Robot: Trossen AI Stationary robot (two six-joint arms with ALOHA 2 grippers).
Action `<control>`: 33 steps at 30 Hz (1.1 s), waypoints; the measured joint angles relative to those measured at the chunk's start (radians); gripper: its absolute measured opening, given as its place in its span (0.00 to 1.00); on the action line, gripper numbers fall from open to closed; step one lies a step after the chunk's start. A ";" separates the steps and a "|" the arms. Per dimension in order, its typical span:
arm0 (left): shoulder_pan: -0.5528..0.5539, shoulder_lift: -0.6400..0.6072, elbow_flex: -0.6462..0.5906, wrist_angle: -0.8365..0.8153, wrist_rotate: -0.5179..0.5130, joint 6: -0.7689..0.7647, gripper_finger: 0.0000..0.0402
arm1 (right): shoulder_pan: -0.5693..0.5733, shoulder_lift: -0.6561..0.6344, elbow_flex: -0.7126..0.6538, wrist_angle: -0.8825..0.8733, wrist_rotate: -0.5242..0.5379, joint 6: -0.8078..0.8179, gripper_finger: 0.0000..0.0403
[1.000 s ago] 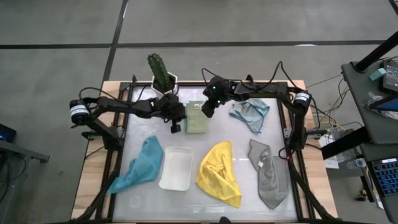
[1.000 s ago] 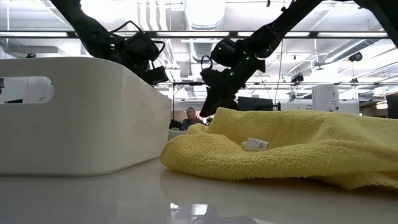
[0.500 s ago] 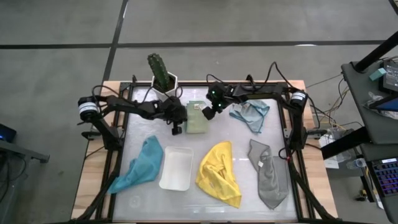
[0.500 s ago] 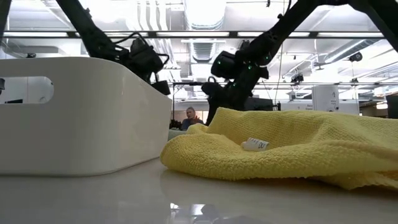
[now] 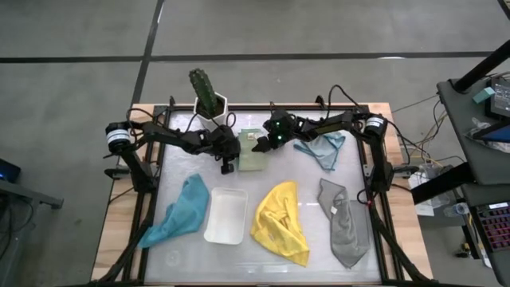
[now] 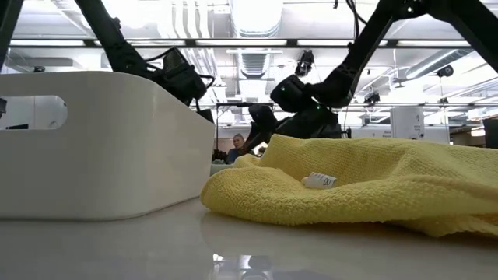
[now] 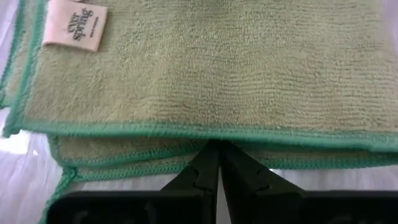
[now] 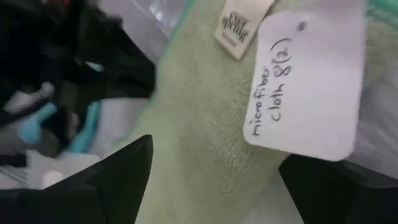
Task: Fold microfiber towels
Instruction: Put the green microfiber towel into the bin
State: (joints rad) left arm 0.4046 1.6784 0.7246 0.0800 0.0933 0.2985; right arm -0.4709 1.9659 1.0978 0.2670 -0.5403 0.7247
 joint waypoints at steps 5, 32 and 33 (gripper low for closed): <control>0.000 0.000 0.000 0.000 0.000 -0.001 0.01 | -0.001 0.004 -0.013 0.079 0.017 0.030 0.74; 0.000 -0.211 -0.002 -0.200 -0.143 0.026 0.01 | 0.026 -0.069 -0.010 0.183 0.074 -0.033 0.04; 0.000 -0.240 -0.002 -0.212 -0.159 0.041 0.01 | 0.026 -0.086 -0.010 0.180 0.077 -0.032 0.04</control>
State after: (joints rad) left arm 0.4042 1.4384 0.7227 -0.1317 -0.0658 0.3391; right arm -0.4450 1.8802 1.0878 0.4473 -0.4632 0.6930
